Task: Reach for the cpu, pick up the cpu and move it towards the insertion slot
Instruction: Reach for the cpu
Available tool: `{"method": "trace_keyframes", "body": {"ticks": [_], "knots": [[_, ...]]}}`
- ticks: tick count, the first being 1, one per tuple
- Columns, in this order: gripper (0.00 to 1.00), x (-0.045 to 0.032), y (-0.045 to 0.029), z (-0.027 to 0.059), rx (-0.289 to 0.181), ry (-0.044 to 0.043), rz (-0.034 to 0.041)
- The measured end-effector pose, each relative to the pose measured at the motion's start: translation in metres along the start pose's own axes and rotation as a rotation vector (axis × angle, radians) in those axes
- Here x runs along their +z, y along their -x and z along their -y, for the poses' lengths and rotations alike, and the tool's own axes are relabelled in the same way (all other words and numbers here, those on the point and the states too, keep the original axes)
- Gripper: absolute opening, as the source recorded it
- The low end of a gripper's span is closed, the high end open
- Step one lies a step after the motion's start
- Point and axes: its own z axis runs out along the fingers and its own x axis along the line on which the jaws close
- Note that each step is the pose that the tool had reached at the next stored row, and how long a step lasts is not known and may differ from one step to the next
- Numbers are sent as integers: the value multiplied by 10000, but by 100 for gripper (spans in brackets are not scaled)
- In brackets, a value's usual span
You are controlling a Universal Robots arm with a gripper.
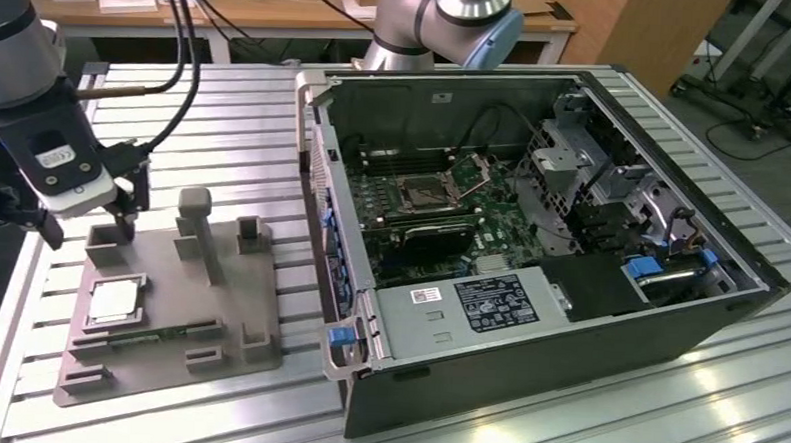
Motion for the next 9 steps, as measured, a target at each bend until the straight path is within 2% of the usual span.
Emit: {"method": "trace_keyframes", "body": {"ticks": [9], "knots": [[67,162,-17,52,-1,0,1]]}}
